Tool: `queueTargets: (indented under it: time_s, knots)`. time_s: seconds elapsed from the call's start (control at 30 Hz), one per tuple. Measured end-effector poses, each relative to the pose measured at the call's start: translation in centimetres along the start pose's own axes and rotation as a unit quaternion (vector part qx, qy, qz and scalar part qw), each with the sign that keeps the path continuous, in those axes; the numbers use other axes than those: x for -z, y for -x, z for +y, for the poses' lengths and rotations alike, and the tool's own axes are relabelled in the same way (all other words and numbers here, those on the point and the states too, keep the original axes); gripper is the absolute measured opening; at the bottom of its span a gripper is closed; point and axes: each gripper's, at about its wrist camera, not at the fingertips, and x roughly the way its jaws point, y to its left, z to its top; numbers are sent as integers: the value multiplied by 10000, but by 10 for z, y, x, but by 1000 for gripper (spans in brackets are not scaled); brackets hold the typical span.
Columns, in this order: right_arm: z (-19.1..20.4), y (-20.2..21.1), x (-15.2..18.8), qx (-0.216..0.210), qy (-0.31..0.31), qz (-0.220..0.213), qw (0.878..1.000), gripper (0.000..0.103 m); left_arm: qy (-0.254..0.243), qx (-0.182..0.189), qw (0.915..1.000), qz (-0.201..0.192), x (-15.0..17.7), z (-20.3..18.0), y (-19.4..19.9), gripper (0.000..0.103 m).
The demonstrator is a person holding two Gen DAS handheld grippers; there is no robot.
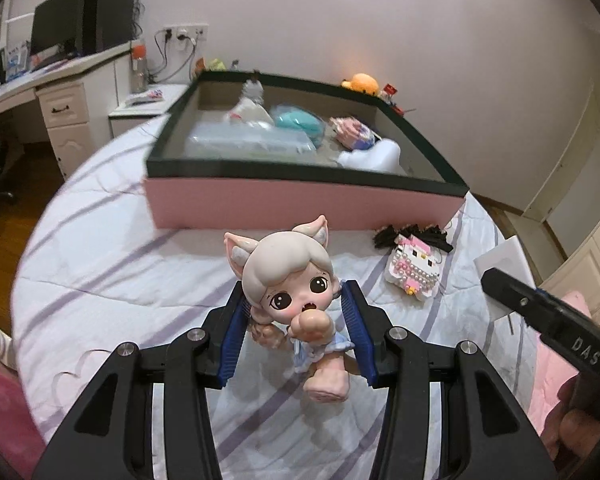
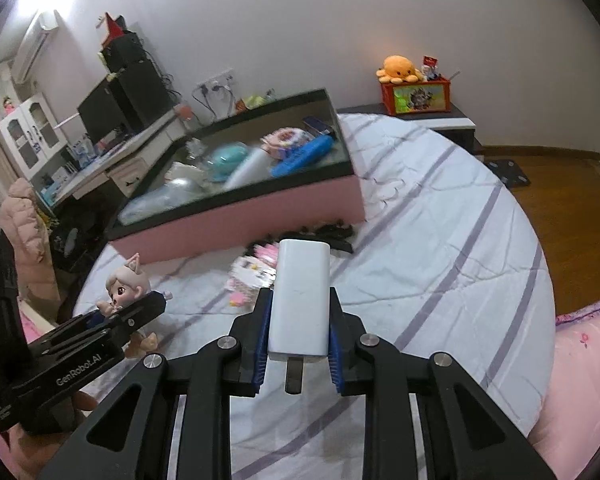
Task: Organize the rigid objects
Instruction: 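Lift the doll and charger block over the pink box with both tools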
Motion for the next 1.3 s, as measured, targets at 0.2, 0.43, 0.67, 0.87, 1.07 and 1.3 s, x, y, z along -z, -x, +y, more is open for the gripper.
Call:
queueTargets:
  time_s: [0.2, 0.43, 0.67, 0.87, 1.07, 1.3]
  knots:
    - [23, 8, -24, -194, 284, -214, 9992, 24, -56, -85, 9994, -324, -25, 6, 20, 47]
    - [40, 8, -65, -288, 616, -486, 9965, 24, -108, -57, 9970, -760, -72, 11, 32, 47]
    - [47, -16, -115, -304, 801, -531, 9949, 24, -199, -176, 9953, -932, -126, 23, 15, 47]
    - [50, -62, -151, -293, 871, -261, 9954, 24, -180, -220, 9976, -638, -168, 39, -37, 47]
    - [48, -116, -171, -226, 900, 176, 9955, 24, -177, -228, 9994, -165, -187, 47, -90, 47]
    - [46, -169, -177, -117, 897, 708, 9934, 24, -150, -158, 9994, 269, -192, 52, -126, 47]
